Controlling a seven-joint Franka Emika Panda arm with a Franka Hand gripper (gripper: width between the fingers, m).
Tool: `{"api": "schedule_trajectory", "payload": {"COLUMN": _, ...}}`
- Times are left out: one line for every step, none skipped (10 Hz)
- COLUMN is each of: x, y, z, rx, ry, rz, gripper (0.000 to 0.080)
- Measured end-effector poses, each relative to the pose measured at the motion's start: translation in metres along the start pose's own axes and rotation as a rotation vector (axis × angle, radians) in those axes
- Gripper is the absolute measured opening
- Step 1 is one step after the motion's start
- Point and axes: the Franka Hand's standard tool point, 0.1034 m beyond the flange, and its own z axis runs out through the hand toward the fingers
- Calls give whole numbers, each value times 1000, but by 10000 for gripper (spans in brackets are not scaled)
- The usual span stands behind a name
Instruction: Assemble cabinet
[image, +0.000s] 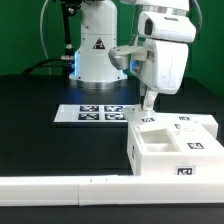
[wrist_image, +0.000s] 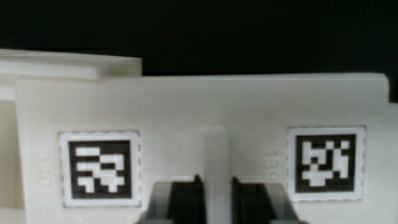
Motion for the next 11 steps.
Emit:
{"api": "schedule_trajectory", "payload": {"x": -11, "y": 1, "z": 1, "rx": 41, "ry": -8, "rz": -53, "gripper": 62}}
{"api": "schedule_trajectory", "payload": {"x": -8, "y": 4, "z": -1, "rx": 20, "ry": -6, "rz": 8, "gripper": 62}}
{"api": "schedule_trajectory", "payload": {"x": -8, "y": 3, "z": 0, "rx": 22, "ry": -6, "rz": 8, "gripper": 62}}
{"api": "schedule_trajectory", "payload": {"x": -9, "y": 3, "z": 1, "rx": 22, "ry": -6, "rz": 11, "gripper": 62}}
{"api": "schedule_trajectory", "payload": {"x": -9, "y": 3, "z": 1, "rx": 23, "ry": -6, "rz": 12, "gripper": 62}}
{"api": "schedule_trajectory", "payload": {"x": -10, "y": 6, "z": 1, "rx": 33, "ry": -9, "rz": 12, "gripper": 62}}
{"api": "schedule_trajectory", "payload": {"x": -11, "y": 21, "z": 1, "rx": 45, "ry": -20, "rz": 11, "gripper": 62}}
{"api": "schedule_trajectory", "payload": {"x": -12, "y": 39, "z": 1, "rx": 50, "ry": -30, "rz": 10, "gripper": 62}}
{"api": "schedule_trajectory", "payload": {"x": -11, "y": 53, "z": 1, "rx": 51, "ry": -36, "rz": 29, "gripper": 62}}
{"api": "schedule_trajectory", "payload": {"x": -5, "y": 60, "z": 0, "rx": 53, "ry": -38, "rz": 62, "gripper": 62}}
{"api": "schedule_trajectory", "payload": {"x": 1, "y": 68, "z": -1, "rx": 59, "ry": -39, "rz": 116, "gripper": 62}}
